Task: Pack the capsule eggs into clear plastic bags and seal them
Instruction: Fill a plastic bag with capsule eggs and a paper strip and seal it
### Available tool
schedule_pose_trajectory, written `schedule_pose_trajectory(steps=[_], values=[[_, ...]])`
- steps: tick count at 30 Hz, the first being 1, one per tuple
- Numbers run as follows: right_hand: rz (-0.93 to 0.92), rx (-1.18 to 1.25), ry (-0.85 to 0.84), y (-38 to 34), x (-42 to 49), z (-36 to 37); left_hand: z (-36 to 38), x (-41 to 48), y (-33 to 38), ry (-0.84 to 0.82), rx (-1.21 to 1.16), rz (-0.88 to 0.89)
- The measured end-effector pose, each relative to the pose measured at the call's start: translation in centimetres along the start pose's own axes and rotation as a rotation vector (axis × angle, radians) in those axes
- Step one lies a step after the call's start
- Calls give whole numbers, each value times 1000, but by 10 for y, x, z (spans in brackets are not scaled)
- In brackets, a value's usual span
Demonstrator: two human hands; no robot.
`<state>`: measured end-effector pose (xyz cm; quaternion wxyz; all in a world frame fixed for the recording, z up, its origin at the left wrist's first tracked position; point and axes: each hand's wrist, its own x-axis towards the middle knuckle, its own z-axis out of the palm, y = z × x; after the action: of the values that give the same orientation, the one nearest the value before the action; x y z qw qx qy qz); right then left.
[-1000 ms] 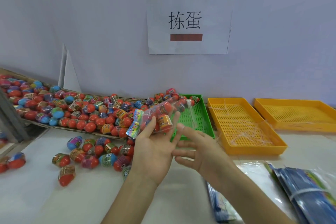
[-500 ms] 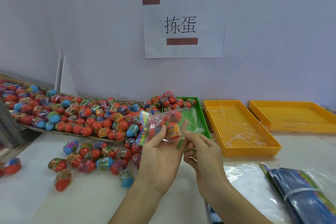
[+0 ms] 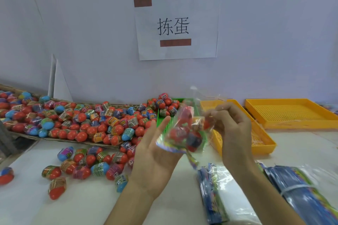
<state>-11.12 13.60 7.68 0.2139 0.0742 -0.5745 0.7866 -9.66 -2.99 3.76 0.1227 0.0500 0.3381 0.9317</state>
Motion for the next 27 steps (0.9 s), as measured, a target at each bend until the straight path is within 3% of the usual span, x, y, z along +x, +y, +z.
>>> schedule_pose_trajectory(steps=[7, 11, 17, 27], values=[[-72, -227, -107, 6, 3, -7, 7, 3, -12, -7, 457, 9], [-103, -321, -172, 8, 3, -3, 5, 5, -14, 58, 502, 72], [128, -421, -309, 10, 0, 0, 0, 6, -8, 108, 535, 189], [113, -459, -339, 14, -3, 2, 1, 5, -9, 158, 553, 270]])
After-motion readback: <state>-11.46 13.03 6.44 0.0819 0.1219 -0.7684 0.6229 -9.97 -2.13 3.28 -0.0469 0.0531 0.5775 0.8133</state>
